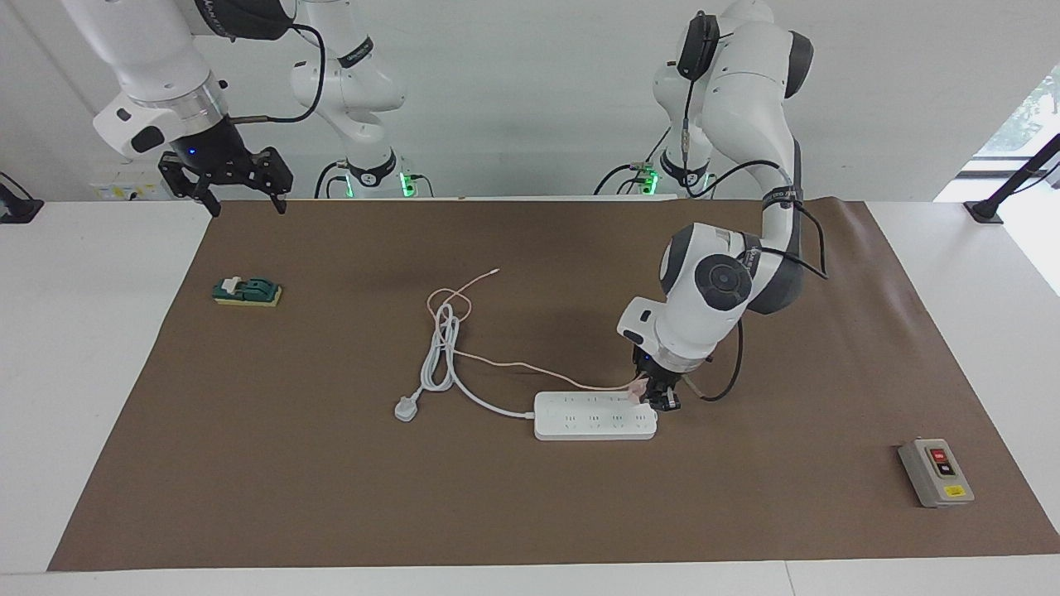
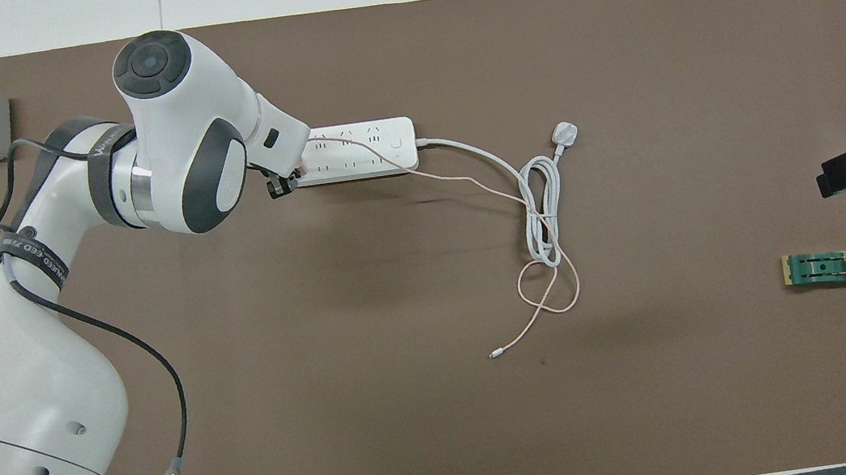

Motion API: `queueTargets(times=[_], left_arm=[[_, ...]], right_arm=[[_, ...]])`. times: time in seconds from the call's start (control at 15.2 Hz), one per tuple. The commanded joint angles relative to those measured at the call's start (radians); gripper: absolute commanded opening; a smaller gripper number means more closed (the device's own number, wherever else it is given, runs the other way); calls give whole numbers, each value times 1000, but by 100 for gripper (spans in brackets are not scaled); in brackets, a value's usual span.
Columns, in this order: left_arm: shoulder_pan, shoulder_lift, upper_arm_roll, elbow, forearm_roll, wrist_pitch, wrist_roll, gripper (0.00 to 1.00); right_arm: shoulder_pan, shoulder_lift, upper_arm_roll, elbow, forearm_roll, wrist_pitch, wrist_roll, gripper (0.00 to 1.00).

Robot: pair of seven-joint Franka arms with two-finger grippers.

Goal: Plug charger into power strip
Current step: 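Align and push the charger into the strip's end socket with the left gripper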

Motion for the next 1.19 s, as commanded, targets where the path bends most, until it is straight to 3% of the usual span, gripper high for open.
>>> queueTargets(times=[0.0,1.12], left_arm=[[6,-27,-3,-76,-10,57,14,0],[135,-26,-103,-154,6,224,165,0]], right_arm=[[-10,-22,4,-20,-16,-18,-20,100],[0,-22,5,-15,-15,-13,46,100]])
